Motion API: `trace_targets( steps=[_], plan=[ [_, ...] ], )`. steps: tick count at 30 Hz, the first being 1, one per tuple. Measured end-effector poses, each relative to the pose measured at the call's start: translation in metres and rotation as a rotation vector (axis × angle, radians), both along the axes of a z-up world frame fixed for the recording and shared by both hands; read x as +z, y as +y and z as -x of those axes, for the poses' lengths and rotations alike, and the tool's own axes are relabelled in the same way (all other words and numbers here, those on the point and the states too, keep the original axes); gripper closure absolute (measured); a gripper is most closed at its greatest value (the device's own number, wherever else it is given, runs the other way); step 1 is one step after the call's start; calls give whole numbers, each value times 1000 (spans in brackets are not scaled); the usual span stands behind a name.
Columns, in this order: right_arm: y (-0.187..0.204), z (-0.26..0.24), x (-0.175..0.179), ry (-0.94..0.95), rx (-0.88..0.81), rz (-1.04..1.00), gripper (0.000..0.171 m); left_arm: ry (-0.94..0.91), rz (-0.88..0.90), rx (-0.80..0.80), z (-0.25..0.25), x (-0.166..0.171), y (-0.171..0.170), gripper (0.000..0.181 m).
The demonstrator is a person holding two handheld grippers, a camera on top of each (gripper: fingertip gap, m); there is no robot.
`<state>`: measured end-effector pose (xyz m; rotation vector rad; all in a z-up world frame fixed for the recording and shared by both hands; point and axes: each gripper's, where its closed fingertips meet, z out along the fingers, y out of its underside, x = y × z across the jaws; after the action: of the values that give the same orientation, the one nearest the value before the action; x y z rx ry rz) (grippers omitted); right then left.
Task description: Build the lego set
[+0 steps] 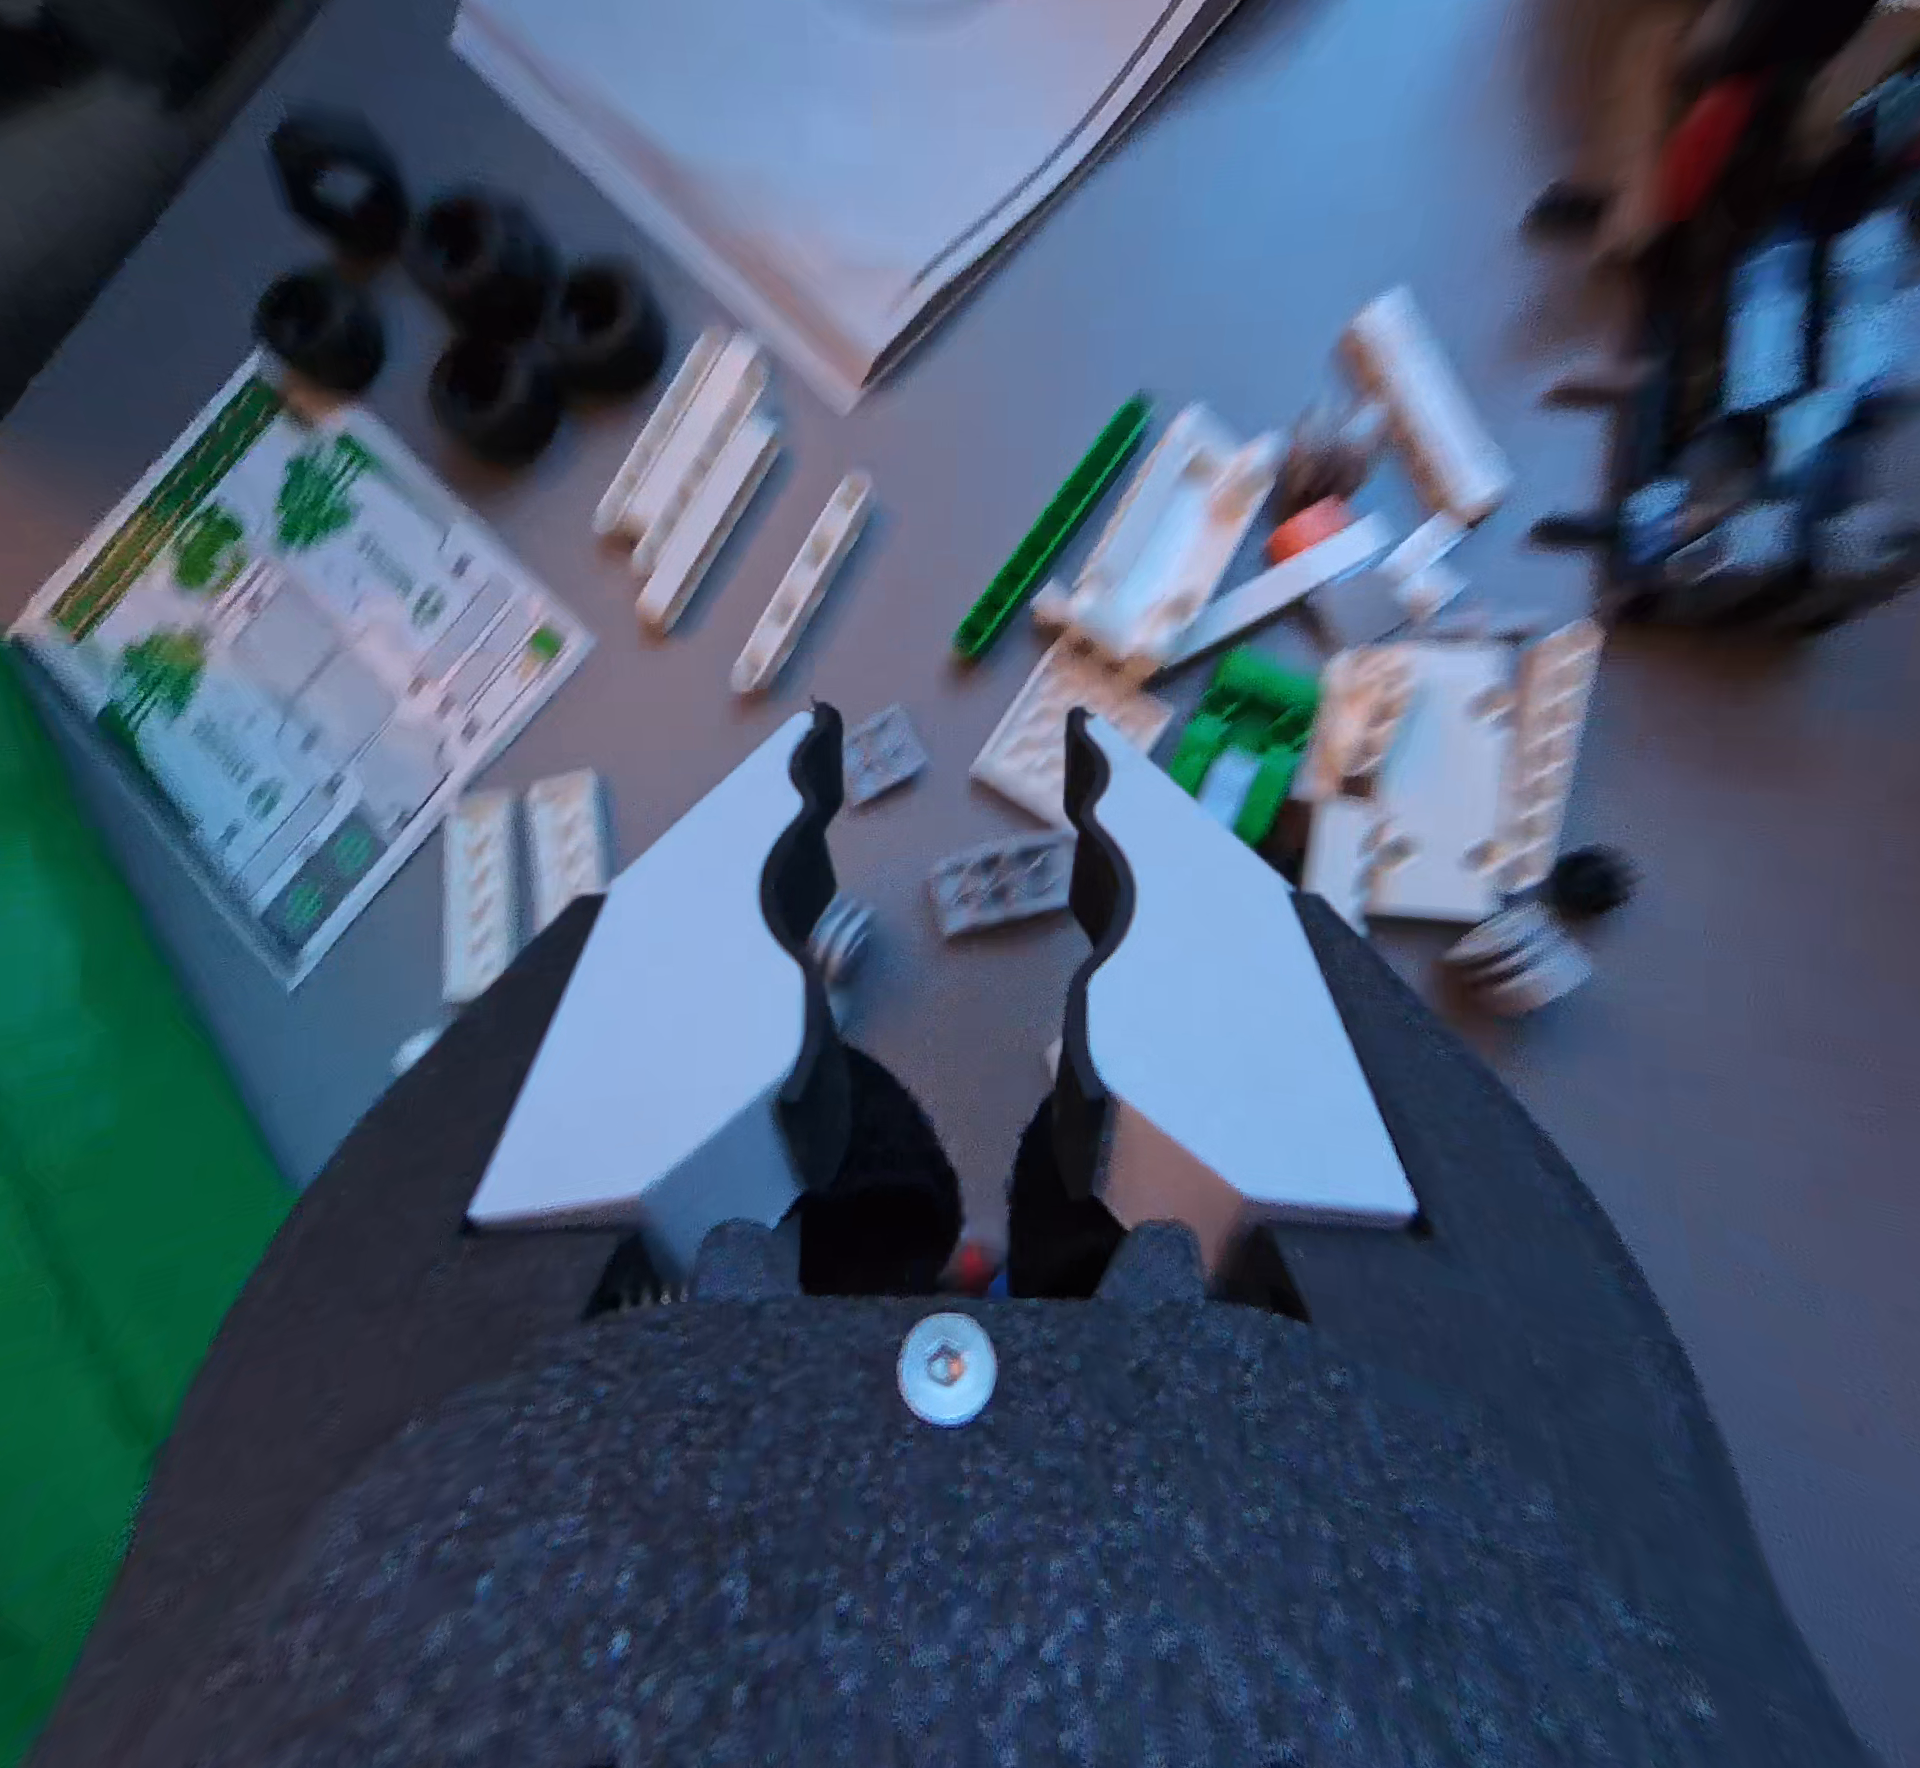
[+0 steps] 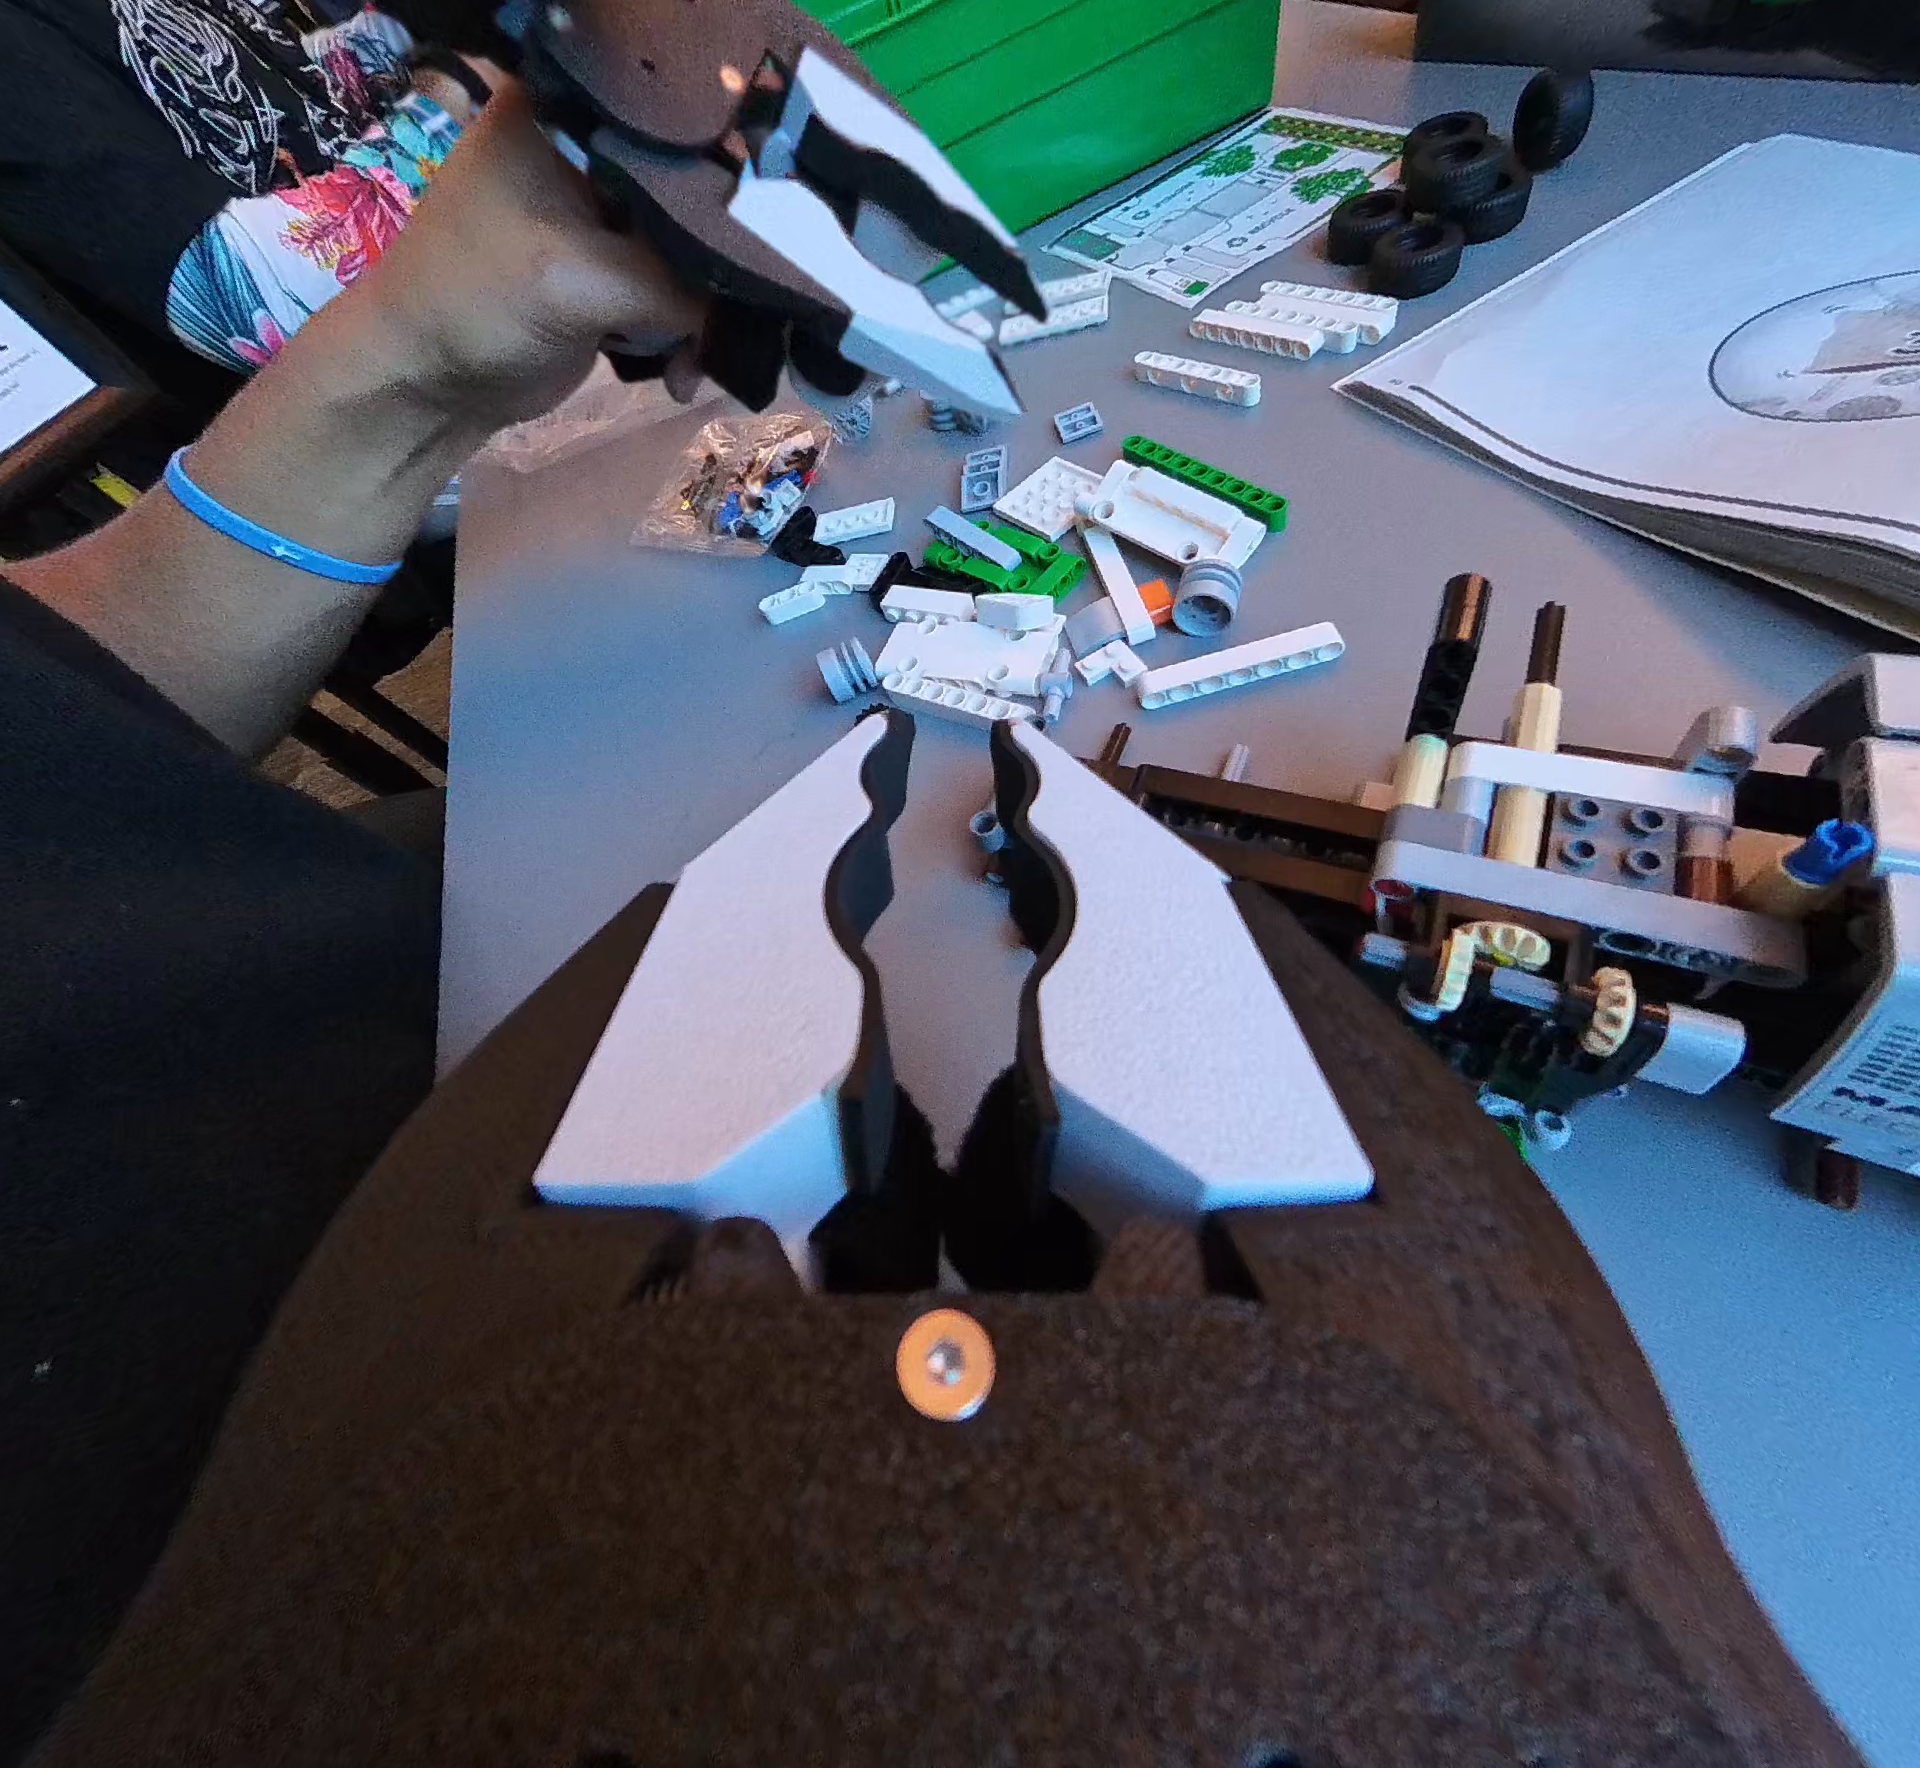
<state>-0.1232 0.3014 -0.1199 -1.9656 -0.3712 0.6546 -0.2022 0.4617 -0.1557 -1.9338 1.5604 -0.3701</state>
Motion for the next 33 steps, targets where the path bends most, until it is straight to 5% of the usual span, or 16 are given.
trace_targets(
  steps=[6,11,17,23,28,33],
  plan=[
    [-7,-3,-2,-11,-6,0,156,-105,150,-175,-80,1,-63,143],
    [-15,-12,0,-3,-29,-7,156,-5,79,-158,-92,-25,-65,157],
    [-23,-21,3,11,-43,-19,156,-28,69,-129,-85,-15,-63,168],
    [-24,-17,6,31,-23,-38,156,-94,16,19,-31,25,-12,169],
    [-26,-13,6,24,-2,-45,156,97,58,104,18,-11,39,169],
    [-28,-17,8,20,-20,-49,156,156,83,69,23,-25,42,169]
  ],
)
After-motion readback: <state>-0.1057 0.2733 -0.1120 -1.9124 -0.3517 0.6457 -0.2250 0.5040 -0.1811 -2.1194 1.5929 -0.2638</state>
